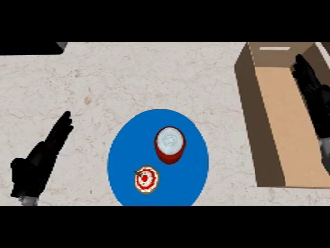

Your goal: Pick the can from the plate and place it in the cardboard box

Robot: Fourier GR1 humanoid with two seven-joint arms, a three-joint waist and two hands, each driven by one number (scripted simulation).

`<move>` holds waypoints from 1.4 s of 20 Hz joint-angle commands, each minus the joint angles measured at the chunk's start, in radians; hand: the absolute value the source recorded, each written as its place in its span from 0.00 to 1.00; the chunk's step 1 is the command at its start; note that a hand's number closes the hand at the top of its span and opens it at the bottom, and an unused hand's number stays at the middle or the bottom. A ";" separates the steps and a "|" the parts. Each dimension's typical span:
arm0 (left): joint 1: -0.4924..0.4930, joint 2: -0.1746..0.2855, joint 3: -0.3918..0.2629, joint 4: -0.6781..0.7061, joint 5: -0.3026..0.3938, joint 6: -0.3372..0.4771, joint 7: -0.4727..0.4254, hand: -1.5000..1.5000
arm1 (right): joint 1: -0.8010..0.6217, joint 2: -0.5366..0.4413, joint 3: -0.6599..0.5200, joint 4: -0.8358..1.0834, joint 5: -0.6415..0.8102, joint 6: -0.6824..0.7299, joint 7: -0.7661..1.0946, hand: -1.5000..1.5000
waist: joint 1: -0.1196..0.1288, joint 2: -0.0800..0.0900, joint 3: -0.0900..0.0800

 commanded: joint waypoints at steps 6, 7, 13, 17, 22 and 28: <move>-0.084 -0.012 0.161 -0.040 0.164 -0.009 0.081 0.50 | -0.158 0.203 0.120 -0.173 -0.211 0.228 0.086 0.00 | 0.059 -0.020 -0.005; -0.065 -0.021 0.149 -0.037 0.190 -0.026 0.105 0.50 | -0.185 -0.004 0.094 -0.130 0.164 -0.002 0.011 0.00 | 0.032 -0.029 -0.012; -0.052 -0.013 0.206 -0.077 0.243 -0.036 0.151 0.50 | -0.002 0.240 0.106 -0.340 0.036 -0.007 -0.288 0.00 | 0.011 -0.021 -0.004; -0.011 -0.013 0.211 -0.107 0.231 -0.052 0.147 0.50 | -0.017 0.113 0.154 -0.468 0.104 0.082 -0.118 0.00 | 0.015 -0.022 -0.005; -0.054 0.005 0.220 -0.083 0.244 -0.051 0.185 0.50 | -0.100 -0.116 0.267 -0.486 0.286 0.209 0.143 0.00 | 0.004 -0.028 -0.009; -0.048 0.008 0.233 -0.047 0.252 -0.094 0.158 0.50 | -0.301 -0.130 0.401 -0.567 0.351 0.391 0.551 0.00 | 0.026 -0.026 -0.011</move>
